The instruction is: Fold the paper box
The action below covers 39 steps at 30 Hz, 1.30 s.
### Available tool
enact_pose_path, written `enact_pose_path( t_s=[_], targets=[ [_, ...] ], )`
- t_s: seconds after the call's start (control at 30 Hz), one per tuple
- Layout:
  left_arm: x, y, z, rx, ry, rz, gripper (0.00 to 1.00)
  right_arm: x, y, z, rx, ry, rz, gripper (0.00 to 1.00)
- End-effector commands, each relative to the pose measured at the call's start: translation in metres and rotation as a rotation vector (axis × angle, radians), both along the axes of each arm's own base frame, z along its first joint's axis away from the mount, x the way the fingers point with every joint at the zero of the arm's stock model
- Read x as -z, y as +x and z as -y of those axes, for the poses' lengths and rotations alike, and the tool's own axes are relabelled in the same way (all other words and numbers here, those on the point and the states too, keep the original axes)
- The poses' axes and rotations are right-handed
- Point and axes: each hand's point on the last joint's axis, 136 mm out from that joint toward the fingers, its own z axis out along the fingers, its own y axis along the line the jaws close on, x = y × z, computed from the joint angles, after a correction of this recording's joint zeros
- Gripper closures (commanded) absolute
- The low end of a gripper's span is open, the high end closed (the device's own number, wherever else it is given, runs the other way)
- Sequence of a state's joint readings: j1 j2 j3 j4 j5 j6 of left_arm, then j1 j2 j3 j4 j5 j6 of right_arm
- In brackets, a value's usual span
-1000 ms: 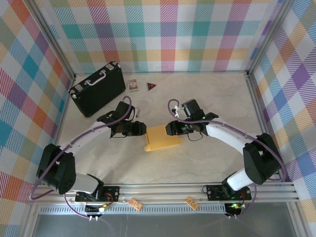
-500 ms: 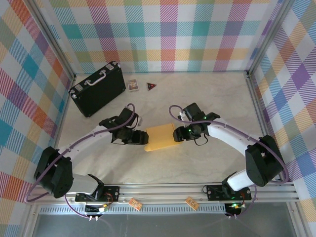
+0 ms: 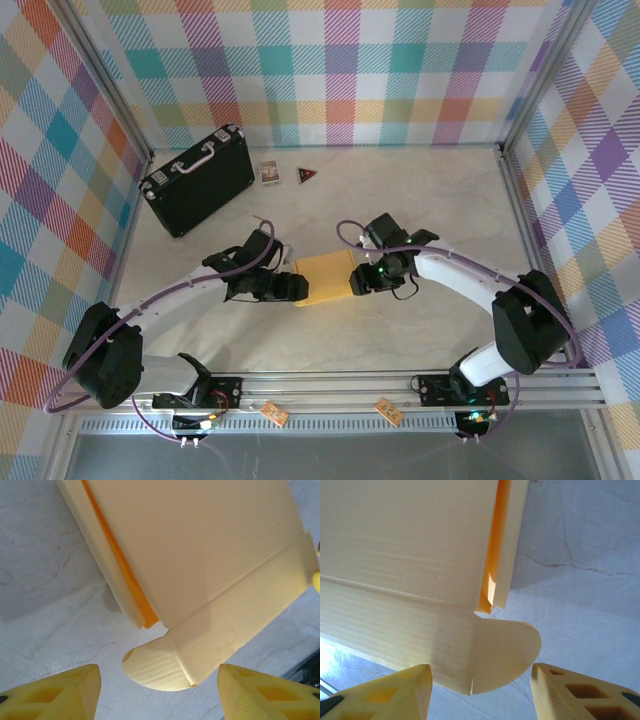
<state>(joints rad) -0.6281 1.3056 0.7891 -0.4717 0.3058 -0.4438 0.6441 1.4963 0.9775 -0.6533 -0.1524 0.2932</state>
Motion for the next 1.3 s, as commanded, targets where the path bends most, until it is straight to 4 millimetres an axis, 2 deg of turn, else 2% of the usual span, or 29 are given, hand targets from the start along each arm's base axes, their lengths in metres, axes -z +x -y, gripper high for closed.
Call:
enact_pose_path(
  t_s=[0.0,0.3,0.7,0.8,0.87,0.93,1.0,1.1,1.27],
  targets=[
    [-0.002,-0.007,0.003,0.003,-0.025,-0.008,0.37,-0.003,-0.004,-0.008,-0.009,0.003,-0.025,0.46],
    [0.002,-0.017,0.013,0.037,-0.062,-0.038,0.38,0.001,-0.010,-0.020,-0.038,0.013,-0.049,0.49],
    [0.005,-0.015,0.012,0.029,-0.043,-0.039,0.37,0.002,-0.010,-0.027,-0.058,0.020,-0.059,0.51],
    [-0.005,-0.011,0.003,0.027,0.015,0.002,0.37,0.002,-0.008,-0.025,-0.056,0.006,-0.050,0.51],
    [-0.010,-0.003,-0.011,0.003,0.090,0.046,0.36,0.002,-0.007,-0.025,-0.054,0.003,-0.049,0.50],
    [-0.009,0.000,-0.017,-0.007,0.135,0.054,0.36,0.002,-0.007,-0.025,-0.053,0.006,-0.047,0.50],
    [-0.003,-0.001,-0.012,0.007,0.127,0.029,0.36,0.003,-0.006,-0.025,-0.050,0.003,-0.046,0.50],
    [0.005,-0.001,0.002,0.035,0.089,-0.003,0.45,0.006,-0.006,-0.025,-0.048,-0.005,-0.050,0.50],
    [0.013,-0.001,0.011,0.050,0.068,-0.025,0.46,0.007,-0.007,-0.025,-0.050,-0.002,-0.056,0.50]
  ],
)
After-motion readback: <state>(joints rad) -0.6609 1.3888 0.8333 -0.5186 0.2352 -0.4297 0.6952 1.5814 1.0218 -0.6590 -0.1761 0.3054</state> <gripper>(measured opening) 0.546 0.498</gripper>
